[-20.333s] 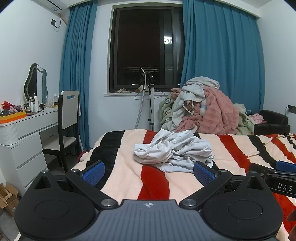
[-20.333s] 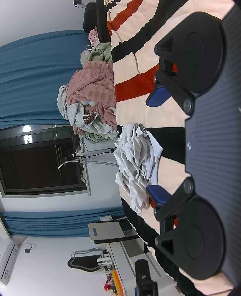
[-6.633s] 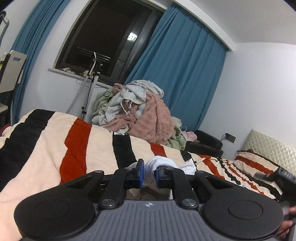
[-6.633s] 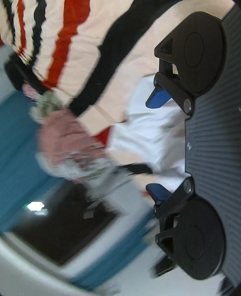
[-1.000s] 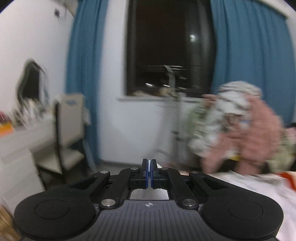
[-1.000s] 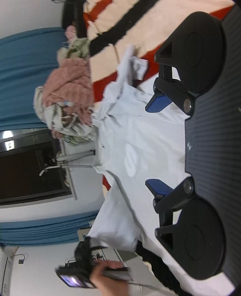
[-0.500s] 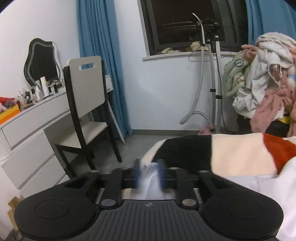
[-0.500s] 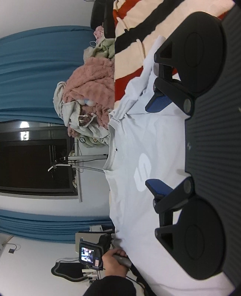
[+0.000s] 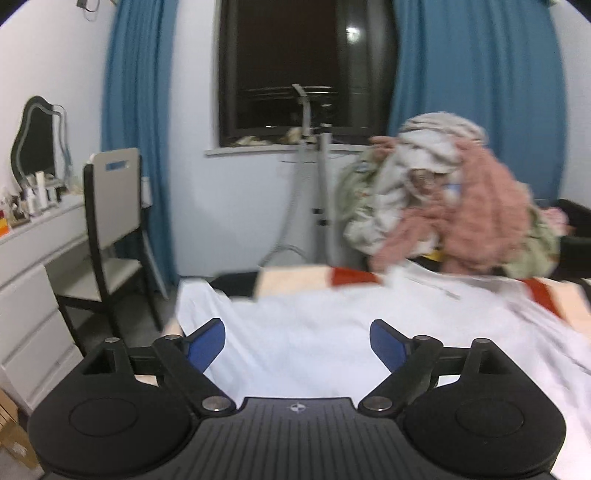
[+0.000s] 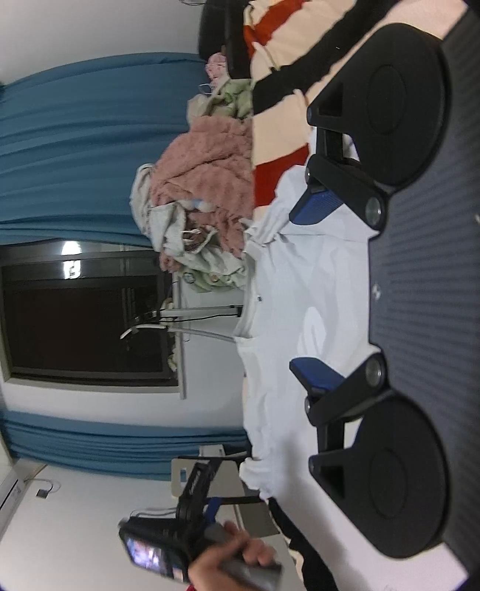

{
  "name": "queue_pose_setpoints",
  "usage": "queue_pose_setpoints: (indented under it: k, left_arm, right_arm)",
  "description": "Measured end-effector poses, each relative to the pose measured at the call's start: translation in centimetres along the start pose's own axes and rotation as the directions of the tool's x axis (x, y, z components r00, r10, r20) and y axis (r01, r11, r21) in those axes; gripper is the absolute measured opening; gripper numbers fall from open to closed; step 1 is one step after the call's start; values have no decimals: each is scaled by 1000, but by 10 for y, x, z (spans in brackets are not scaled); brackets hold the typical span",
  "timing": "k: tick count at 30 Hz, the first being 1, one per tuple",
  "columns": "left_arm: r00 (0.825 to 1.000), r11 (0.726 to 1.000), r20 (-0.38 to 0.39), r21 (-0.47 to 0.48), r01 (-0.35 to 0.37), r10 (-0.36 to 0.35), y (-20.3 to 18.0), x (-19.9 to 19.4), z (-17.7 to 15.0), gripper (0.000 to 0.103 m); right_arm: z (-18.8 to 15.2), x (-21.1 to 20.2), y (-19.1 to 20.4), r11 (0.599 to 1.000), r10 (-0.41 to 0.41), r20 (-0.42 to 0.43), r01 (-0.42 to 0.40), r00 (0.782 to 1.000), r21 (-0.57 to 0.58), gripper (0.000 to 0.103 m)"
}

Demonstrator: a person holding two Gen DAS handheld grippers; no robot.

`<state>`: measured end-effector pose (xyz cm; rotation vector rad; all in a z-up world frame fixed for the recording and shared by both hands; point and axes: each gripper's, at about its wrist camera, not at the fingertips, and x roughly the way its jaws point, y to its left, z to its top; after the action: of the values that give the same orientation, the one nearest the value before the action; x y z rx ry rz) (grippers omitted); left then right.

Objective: Fold clothes

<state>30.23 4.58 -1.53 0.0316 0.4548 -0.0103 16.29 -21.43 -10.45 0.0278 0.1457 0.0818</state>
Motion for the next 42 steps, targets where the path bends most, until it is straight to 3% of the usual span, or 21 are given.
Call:
queue_pose_setpoints:
  k: [5, 9, 13, 22, 42]
  left_arm:
    - [996, 996, -14, -9, 87, -87, -36, -94, -49, 88]
    - [994, 994, 14, -4, 109, -109, -47, -157, -87, 91]
    - [988, 986, 32, -67, 152, -150, -41, -192, -118, 95]
    - [992, 984, 2, -122, 129, -129, -25, -184, -130, 96]
    - [991, 989, -28, -61, 131, -133, -33, -162, -135, 96]
  right_arm:
    - [10, -26, 0, 1000, 20, 41, -19, 999, -12, 80]
    - [17, -46, -1, 1000, 29, 58, -29, 998, -7, 80]
    - [22, -58, -2, 999, 24, 22, -25, 999, 27, 80]
    - [24, -66, -11, 993, 10, -21, -7, 1000, 115, 80]
    - [15, -56, -33, 968, -21, -55, 34, 998, 247, 80]
